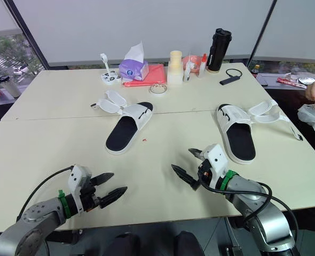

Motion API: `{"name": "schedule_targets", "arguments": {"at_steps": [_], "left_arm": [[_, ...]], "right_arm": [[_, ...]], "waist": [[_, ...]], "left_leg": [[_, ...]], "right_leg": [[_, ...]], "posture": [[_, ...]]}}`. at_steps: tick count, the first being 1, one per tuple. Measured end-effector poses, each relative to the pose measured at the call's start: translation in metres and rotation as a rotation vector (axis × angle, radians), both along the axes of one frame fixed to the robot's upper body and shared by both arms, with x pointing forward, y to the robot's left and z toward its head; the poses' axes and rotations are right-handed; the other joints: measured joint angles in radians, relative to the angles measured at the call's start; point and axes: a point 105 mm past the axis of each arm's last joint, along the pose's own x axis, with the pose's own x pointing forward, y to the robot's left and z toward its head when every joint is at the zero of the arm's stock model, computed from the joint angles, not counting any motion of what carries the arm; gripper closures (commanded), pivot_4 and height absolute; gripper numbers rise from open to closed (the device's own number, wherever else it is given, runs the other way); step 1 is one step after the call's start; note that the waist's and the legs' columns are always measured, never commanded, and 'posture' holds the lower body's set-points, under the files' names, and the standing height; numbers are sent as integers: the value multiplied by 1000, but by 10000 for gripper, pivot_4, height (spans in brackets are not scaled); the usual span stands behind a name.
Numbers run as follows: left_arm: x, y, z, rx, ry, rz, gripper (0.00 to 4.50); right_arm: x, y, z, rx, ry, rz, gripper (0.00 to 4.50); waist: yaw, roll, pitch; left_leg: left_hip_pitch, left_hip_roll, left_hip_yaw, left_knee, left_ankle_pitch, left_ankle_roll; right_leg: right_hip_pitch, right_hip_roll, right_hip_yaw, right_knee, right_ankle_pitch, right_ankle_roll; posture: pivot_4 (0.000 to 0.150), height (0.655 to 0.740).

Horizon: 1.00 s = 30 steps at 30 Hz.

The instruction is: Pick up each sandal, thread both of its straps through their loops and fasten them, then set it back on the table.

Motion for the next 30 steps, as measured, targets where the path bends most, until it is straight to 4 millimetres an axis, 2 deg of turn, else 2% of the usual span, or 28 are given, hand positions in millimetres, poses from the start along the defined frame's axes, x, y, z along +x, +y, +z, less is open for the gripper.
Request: {"name": "schedule_targets", "arguments": {"at_steps": [15,19,22,25,30], "left_arm": [[0,-3,2,8,20,-25,0],[7,-7,12,-16,8,-45,0],[12,-8,29,39,-37,-110,0],[16,0,39,125,-55,-152,0],[20,-2,61,96,-51,-218,0]], "right_arm": [[1,3,-2,7,-7,-17,417],[3,0,-1,-2,-26,-26,417],[12,-9,2,-65,-78,-45,417],[24,-29,14,-124,-150,-111,417],[32,-50,32,-208,-254,-182,417]], "waist": [[0,0,0],[1,0,0],[-1,0,0],[-1,1,0],[1,0,0]], "left_leg": [[0,0,0,0,0,0],[0,0,0,1,0,0],[1,-1,0,1,0,0],[1,-1,0,0,0,0],[0,-1,0,0,0,0]], "right_leg": [[0,0,0,0,0,0],[0,0,0,1,0,0],[0,0,0,2,0,0],[0,0,0,2,0,0],[0,1,-1,2,2,3]], "posture": [[1500,7400],[1500,7400],[1500,7400],[1500,7400],[1500,7400]]}}
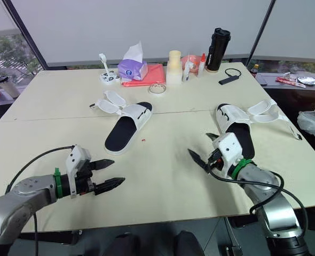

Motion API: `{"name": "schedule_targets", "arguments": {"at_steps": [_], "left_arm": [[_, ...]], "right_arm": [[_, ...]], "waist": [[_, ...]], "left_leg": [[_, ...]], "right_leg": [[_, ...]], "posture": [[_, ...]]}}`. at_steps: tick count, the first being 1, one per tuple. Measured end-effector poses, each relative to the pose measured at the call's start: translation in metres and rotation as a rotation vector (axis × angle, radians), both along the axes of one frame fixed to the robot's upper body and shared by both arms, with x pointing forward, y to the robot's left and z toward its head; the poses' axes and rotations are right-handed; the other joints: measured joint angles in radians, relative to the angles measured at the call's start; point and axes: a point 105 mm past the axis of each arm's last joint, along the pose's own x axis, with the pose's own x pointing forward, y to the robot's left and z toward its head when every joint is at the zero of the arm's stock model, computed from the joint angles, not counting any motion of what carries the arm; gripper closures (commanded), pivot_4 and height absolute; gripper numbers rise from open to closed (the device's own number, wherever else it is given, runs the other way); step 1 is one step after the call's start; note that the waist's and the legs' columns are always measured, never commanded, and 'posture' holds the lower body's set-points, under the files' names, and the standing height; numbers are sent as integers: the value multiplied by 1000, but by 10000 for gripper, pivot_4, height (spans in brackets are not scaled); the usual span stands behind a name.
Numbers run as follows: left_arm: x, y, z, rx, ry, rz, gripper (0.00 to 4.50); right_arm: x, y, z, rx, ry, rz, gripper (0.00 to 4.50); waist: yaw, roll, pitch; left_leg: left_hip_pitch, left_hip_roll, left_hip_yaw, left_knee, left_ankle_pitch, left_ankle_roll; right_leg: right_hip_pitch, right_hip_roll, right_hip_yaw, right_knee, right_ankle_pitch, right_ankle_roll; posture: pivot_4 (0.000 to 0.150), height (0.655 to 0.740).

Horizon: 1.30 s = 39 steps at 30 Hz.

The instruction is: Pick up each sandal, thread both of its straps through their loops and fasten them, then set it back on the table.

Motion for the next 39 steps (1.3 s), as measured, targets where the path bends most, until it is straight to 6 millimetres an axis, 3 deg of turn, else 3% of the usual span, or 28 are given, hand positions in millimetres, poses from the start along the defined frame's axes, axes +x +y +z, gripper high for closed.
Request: {"name": "schedule_targets", "arguments": {"at_steps": [1,5,7,11,14,22,28,32,38,39], "left_arm": [[-1,-2,5,-1,11,-35,0],[-8,-17,34,-20,14,-195,0],[-8,-20,40,-34,12,-215,0],[-3,-23,46,-46,-4,-216,0],[-1,-26,45,-61,7,-216,0],[-1,-30,42,-78,16,-211,0],[-6,-35,31,-134,43,-166,0],[-5,-36,31,-138,39,-149,0],[-5,-34,29,-139,47,-131,0],[-5,-34,29,-139,47,-131,0]], "right_arm": [[3,-6,4,-55,-31,-19,417],[22,-65,31,-479,-215,-243,417],[25,-79,39,-618,-280,-302,417],[34,-93,38,-677,-305,-377,417],[47,-99,35,-816,-318,-378,417],[80,-98,15,-962,-254,-302,417],[120,-108,11,-1106,-264,-396,417],[130,-110,4,-1151,-296,-426,13298],[132,-115,2,-1171,-305,-413,44698],[133,-115,3,-1168,-307,-411,44698]], "waist": [[0,0,0],[1,0,1],[-3,0,0],[-10,1,1],[-9,1,1],[-6,1,2],[-13,1,2],[-6,1,2],[-10,2,2],[-10,2,2]], "left_leg": [[0,0,0,1,0,0],[0,-2,1,1,0,0],[0,-2,1,0,0,0],[1,-1,1,0,0,0],[1,-1,2,1,0,0],[0,-1,2,1,0,0],[1,-1,2,1,0,0],[0,-1,2,0,0,-1],[0,-2,3,1,1,-1],[0,-2,2,1,0,-1]], "right_leg": [[0,0,0,0,0,0],[0,-2,1,-1,-1,-1],[0,-1,1,0,0,0],[-1,0,2,2,0,1],[-1,0,2,2,0,1],[-1,0,2,2,1,1],[-1,0,3,2,1,0],[-1,-1,3,2,1,1],[-1,-2,3,2,1,1],[-1,-2,3,2,1,1]], "posture": [[1500,7400],[1500,7400],[1500,7400],[1500,7400],[1500,7400],[1500,7400],[1500,7400],[1500,7400],[1500,7400],[1500,7400]]}}
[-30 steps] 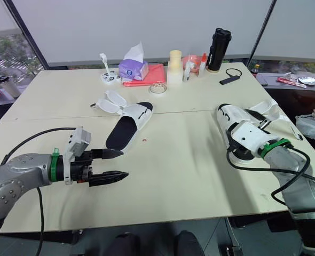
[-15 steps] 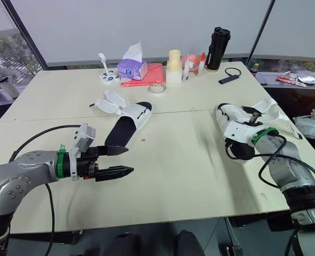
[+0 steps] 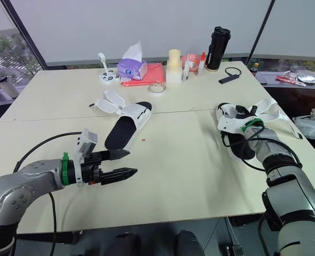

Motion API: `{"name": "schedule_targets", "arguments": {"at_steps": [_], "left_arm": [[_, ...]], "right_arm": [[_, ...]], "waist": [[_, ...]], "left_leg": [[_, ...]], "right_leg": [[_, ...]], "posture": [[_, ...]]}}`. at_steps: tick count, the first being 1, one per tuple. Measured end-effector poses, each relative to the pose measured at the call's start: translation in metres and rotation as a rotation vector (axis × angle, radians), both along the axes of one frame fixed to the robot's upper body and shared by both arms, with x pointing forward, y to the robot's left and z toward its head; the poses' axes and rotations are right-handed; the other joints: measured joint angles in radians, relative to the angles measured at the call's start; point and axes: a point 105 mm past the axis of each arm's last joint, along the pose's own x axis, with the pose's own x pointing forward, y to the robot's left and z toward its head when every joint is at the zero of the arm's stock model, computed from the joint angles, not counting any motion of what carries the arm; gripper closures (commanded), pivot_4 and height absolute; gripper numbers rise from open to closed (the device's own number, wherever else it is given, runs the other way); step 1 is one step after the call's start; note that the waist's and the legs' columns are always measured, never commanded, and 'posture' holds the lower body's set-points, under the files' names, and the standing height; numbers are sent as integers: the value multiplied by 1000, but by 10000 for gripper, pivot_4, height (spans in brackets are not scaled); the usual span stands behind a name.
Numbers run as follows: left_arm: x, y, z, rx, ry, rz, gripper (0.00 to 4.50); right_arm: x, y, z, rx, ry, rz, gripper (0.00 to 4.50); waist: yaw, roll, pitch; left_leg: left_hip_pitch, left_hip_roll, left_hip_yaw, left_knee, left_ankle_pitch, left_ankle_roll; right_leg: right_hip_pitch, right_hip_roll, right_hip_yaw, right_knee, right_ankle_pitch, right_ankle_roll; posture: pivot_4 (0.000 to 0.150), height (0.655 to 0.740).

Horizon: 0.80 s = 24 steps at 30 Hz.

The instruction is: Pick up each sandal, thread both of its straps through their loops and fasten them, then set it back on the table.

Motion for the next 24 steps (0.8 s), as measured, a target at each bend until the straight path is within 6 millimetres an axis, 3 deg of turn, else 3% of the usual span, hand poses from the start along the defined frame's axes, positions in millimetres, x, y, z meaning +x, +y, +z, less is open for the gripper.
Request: {"name": "schedule_targets", "arguments": {"at_steps": [4,8,12,17,24], "left_arm": [[-3,0,-2,1,6,-2,0],[-4,2,0,0,6,-6,0],[0,9,2,2,5,2,0],[5,7,10,-10,-12,-19,0],[5,7,9,-14,1,-36,0]], "right_arm": [[0,-1,0,-3,-2,3,44698],[-13,11,10,-90,-61,197,44698],[-36,56,18,-163,-80,554,44698],[-85,123,4,-238,-25,1032,44698],[-117,153,8,-352,-71,1335,44698]], "waist": [[0,0,0],[5,1,0],[-7,1,1],[-22,2,1],[-22,2,1]], "left_leg": [[0,0,0,0,0,0],[0,0,0,0,0,0],[1,0,0,0,0,0],[0,0,-1,0,0,0],[1,0,-1,0,1,-1]], "right_leg": [[0,0,0,0,0,0],[0,0,0,0,0,0],[0,1,0,1,0,0],[-1,1,0,2,0,0],[-1,0,0,2,0,0]], "posture": [[1500,7400],[1500,7400],[1500,7400],[1500,7400],[1500,7400]]}}
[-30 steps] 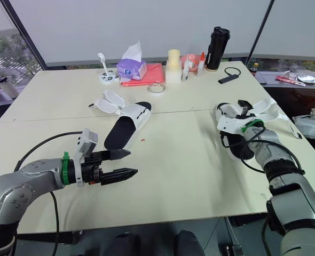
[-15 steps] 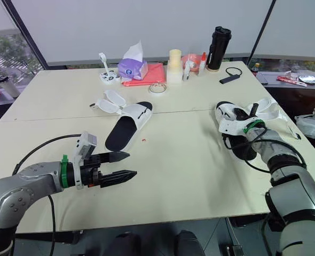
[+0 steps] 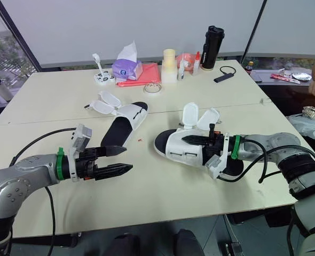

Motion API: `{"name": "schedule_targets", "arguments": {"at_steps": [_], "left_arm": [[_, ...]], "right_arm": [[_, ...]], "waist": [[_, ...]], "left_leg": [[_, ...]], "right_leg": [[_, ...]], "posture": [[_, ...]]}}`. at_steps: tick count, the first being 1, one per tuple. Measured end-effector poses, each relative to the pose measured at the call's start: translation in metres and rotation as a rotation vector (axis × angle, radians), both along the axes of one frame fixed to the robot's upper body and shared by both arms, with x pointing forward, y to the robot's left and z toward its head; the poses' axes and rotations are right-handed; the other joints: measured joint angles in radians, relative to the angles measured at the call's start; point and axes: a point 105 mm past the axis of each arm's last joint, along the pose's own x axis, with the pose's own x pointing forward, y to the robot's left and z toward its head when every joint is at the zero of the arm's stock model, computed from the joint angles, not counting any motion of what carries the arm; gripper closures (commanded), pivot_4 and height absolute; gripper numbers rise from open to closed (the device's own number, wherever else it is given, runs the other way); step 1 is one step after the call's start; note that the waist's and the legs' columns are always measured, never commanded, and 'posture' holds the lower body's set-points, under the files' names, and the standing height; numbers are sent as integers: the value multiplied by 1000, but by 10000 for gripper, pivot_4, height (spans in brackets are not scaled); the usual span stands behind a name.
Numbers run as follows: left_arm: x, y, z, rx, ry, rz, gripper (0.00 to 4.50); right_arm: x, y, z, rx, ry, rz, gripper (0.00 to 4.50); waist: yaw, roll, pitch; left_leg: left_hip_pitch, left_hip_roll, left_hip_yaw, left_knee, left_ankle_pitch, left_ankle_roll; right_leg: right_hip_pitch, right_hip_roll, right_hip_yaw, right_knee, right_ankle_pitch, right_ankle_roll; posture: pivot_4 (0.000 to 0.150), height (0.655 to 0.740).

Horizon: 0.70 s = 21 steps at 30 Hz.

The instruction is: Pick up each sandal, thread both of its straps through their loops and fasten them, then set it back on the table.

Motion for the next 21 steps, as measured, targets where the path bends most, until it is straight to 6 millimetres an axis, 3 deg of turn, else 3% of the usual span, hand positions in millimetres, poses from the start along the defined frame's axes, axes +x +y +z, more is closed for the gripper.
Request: {"name": "schedule_targets", "arguments": {"at_steps": [6,9,13,18,19,21], "left_arm": [[-1,-6,-4,-18,18,-6,0],[-2,-4,-9,-17,34,5,0],[-2,-4,-10,-15,37,11,0],[-1,-4,-10,-11,35,9,0],[0,-6,-11,-7,31,8,0],[5,-12,-11,-12,5,-1,0]], "right_arm": [[-7,22,-13,-43,-3,140,44698],[-8,23,-27,-69,33,156,44698],[-3,21,-31,-74,42,129,30194],[-4,20,-32,-70,69,126,3638],[-3,18,-32,-48,88,109,227],[-2,15,-29,1,104,72,227]], "waist": [[0,0,0],[1,0,0],[2,0,0],[0,0,0],[1,0,0],[4,0,0]], "left_leg": [[0,0,0,0,3,-6],[0,0,0,0,3,-5],[0,0,0,0,3,-5],[0,0,-1,0,3,-5],[0,0,-1,0,2,-4],[1,-1,-1,0,2,-4]], "right_leg": [[0,0,0,0,0,0],[0,-1,0,0,0,0],[0,-1,0,1,0,0],[0,-1,0,1,0,0],[1,-1,0,1,0,0],[2,-1,0,1,0,0]], "posture": [[1500,7400],[1500,7400],[1500,7400],[1500,7400],[1500,7400],[1500,7400]]}}
